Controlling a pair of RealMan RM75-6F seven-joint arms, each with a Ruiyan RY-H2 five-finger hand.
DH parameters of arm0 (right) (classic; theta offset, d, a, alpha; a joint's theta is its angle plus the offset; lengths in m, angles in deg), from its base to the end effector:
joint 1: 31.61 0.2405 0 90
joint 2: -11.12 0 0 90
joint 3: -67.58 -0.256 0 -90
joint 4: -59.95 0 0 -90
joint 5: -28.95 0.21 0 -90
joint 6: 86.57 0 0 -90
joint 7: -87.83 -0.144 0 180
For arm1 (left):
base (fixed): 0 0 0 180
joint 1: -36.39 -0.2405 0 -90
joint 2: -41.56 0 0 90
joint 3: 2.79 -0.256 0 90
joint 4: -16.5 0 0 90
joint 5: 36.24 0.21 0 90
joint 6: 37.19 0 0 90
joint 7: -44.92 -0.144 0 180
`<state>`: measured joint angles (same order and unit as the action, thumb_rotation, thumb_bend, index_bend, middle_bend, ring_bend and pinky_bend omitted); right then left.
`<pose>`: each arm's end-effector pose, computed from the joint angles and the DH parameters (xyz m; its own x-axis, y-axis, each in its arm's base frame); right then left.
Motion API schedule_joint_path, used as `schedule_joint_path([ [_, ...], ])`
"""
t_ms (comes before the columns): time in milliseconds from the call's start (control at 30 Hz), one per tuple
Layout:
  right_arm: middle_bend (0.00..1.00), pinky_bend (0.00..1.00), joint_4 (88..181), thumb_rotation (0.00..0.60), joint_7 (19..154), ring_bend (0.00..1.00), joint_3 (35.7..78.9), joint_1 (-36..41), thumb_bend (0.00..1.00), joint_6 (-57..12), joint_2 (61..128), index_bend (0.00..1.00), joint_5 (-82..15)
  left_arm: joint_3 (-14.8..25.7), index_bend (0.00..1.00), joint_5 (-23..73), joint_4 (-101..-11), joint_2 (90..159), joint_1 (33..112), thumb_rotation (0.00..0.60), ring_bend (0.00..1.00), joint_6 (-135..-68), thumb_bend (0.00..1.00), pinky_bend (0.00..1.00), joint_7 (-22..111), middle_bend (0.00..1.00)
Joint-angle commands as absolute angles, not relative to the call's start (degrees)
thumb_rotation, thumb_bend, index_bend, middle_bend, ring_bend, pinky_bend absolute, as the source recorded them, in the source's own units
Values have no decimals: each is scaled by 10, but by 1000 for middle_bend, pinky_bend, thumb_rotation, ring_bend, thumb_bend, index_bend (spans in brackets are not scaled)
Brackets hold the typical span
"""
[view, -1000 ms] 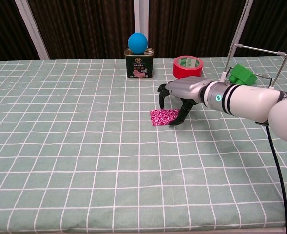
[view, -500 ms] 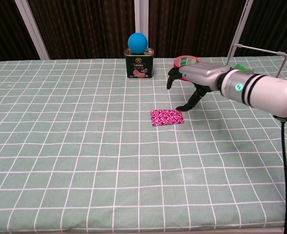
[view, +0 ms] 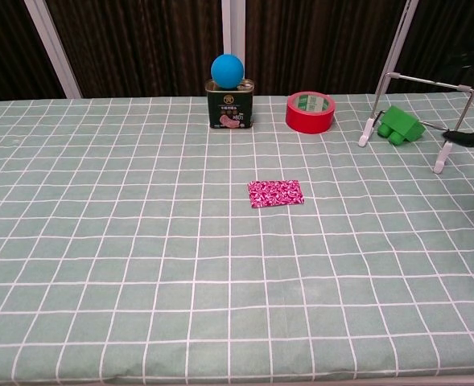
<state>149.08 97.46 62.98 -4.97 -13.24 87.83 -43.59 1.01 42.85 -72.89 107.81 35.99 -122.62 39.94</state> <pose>-0.2434 -0.2913 0.0769 0.3850 -0.0791 0.9195 -0.9148 -0.1644 0.3689 -0.3475 0.1529 0.1620 0.4750 0.0317 0.8794 0.8602 0.1938 -0.4716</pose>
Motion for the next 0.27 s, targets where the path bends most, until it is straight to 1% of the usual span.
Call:
schedule_joint_path([
  [33,18,0,1542,456,939,0,668,-111,157,-65,833,210,-490,11,232,430,-733,1077,363,600,108,-1225,79,147,395,162],
  [133,17,0,1560,455,935,0,684,-142,157,-33,819,211,-513,11,232,431,-739,1078,365,600,108,-1225,79,147,390,163],
  [267,18,0,1576,456,931,0,692,-167,158,-13,806,210,-528,11,232,432,-742,1076,367,600,108,-1225,79,147,387,162],
])
